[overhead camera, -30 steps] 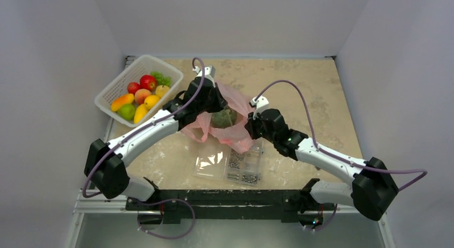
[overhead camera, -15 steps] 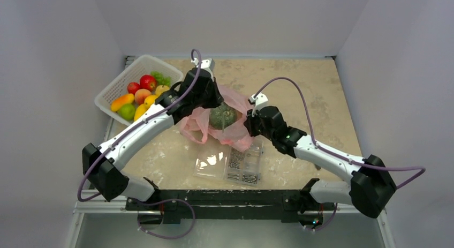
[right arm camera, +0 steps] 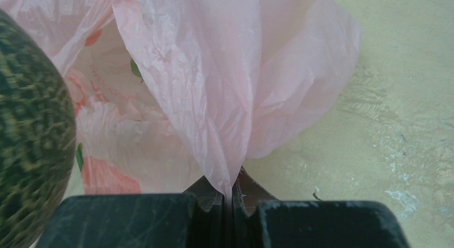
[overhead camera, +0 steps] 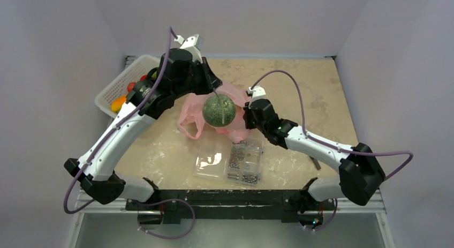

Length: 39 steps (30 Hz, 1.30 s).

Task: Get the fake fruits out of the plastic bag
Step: Take out the fake fruit from the plastic bag, then place the fake fruit in the bin.

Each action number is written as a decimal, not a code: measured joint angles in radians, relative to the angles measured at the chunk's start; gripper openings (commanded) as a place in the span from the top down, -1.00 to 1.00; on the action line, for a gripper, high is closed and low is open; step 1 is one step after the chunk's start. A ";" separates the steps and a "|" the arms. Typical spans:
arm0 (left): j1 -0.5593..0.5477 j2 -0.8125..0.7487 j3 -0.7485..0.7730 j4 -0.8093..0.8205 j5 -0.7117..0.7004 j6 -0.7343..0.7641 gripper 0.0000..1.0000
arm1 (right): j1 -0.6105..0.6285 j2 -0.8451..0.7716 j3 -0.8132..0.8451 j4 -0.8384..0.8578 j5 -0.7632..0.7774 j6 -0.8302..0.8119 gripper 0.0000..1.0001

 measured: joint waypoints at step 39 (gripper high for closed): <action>0.670 0.476 0.429 -0.095 -0.059 0.299 1.00 | 0.000 -0.135 -0.066 -0.019 0.025 -0.006 1.00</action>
